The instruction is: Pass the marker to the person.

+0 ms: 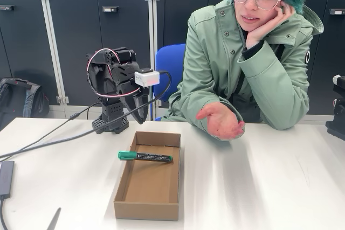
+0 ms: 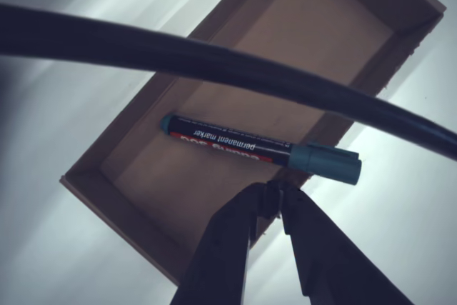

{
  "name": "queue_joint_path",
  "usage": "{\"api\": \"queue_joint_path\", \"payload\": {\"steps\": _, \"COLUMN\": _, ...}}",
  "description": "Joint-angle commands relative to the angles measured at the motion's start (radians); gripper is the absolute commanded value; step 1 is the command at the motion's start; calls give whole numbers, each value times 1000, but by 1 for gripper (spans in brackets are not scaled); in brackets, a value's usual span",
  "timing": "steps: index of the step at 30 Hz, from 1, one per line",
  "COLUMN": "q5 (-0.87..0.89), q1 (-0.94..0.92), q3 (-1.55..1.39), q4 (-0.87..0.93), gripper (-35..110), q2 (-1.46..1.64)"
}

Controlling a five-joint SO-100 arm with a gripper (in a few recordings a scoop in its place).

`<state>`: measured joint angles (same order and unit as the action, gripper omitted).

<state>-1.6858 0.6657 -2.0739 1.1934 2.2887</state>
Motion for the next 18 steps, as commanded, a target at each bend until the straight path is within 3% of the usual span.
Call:
{"api": "queue_joint_path", "payload": {"steps": 1, "q5": -46, "q1": -5, "q3": 14, "q4": -34, "gripper": -5, "q2": -35}}
{"api": "queue_joint_path", "payload": {"steps": 4, "q5": -84, "q1": 0, "q3": 46, "q4": -35, "gripper": -5, "q2": -94}}
{"api": "queue_joint_path", "payload": {"steps": 18, "q5": -172, "q1": -6, "q3": 206, "q4": -17, "gripper": 20, "q2": -327}}
